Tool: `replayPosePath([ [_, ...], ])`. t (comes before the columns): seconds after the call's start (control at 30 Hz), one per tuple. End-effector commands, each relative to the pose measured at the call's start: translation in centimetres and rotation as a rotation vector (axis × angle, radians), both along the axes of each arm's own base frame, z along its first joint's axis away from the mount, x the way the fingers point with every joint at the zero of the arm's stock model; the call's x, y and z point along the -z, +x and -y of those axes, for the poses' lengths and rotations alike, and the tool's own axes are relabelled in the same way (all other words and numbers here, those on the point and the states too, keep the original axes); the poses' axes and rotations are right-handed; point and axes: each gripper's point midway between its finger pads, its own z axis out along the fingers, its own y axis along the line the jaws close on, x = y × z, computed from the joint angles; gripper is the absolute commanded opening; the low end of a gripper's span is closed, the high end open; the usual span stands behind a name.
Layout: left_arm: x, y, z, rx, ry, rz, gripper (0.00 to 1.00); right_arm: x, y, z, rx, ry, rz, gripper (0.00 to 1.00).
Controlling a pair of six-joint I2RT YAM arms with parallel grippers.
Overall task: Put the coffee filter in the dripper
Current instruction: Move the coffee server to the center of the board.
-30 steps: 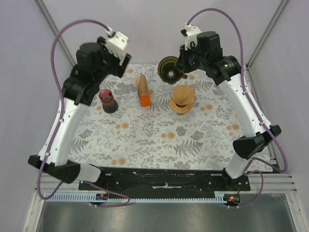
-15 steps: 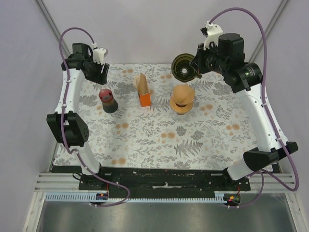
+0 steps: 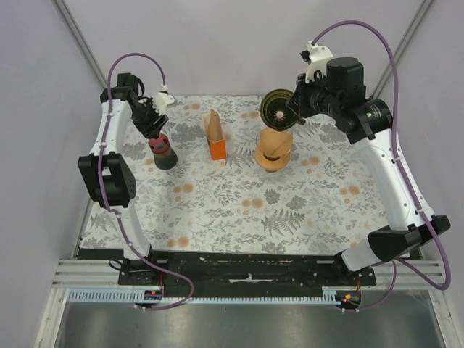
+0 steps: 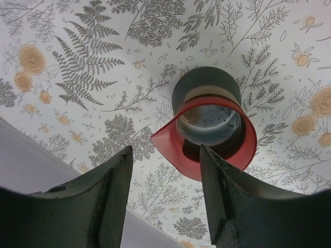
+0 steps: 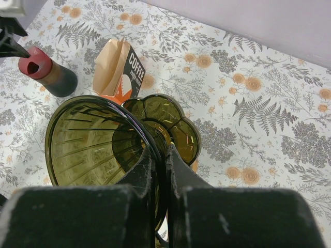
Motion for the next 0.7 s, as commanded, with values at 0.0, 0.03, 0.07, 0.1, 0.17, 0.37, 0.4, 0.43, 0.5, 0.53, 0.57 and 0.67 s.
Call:
replayPosePath([
  [0.0,1.9,1.4,0.9,0.138,0.006,0.004,0.61,-4.0,-0.5,0.4,-0.002,0.04,0.13,0.0],
  [0.03,2.5,1.4,1.2,0.146,-0.001,-0.007,0.61,-4.0,-0.5,0.4,-0.004,0.038,0.133,0.0],
  [0.07,3.1,1.4,1.4,0.151,-0.008,-0.018,0.61,-4.1,-0.6,0.5,-0.003,0.037,0.136,0.0],
  [0.1,3.6,1.3,1.7,0.156,-0.014,-0.027,0.6,-4.1,-0.6,0.6,0.0,0.035,0.137,0.0],
  [0.17,4.1,1.2,2.1,0.164,-0.026,-0.033,0.57,-4.2,-0.8,0.6,-0.003,0.037,0.14,0.0],
  [0.37,5.0,0.2,2.6,0.133,-0.069,-0.07,0.29,-4.5,-1.2,0.7,-0.006,0.038,0.15,0.0],
  [0.4,4.8,-0.3,3.0,0.124,-0.094,-0.081,0.24,-4.3,-1.1,0.7,-0.005,0.038,0.145,0.0],
  [0.43,4.6,-0.8,3.4,0.12,-0.113,-0.086,0.21,-4.3,-1.1,0.7,-0.004,0.038,0.146,0.0],
  [0.5,4.6,-1.9,4.0,0.109,-0.147,-0.104,0.12,-4.3,-1.2,0.6,-0.011,0.04,0.144,0.0],
  [0.53,4.6,-2.5,4.2,0.103,-0.161,-0.113,0.06,-4.4,-1.2,0.5,-0.015,0.043,0.148,0.0],
  [0.57,4.7,-3.1,4.4,0.083,-0.178,-0.125,0.02,-4.3,-1.2,0.4,-0.02,0.046,0.145,0.0],
  [0.67,3.4,-4.3,5.3,-0.007,-0.246,-0.134,0.02,-4.7,-1.4,0.2,-0.03,0.061,0.145,0.0],
])
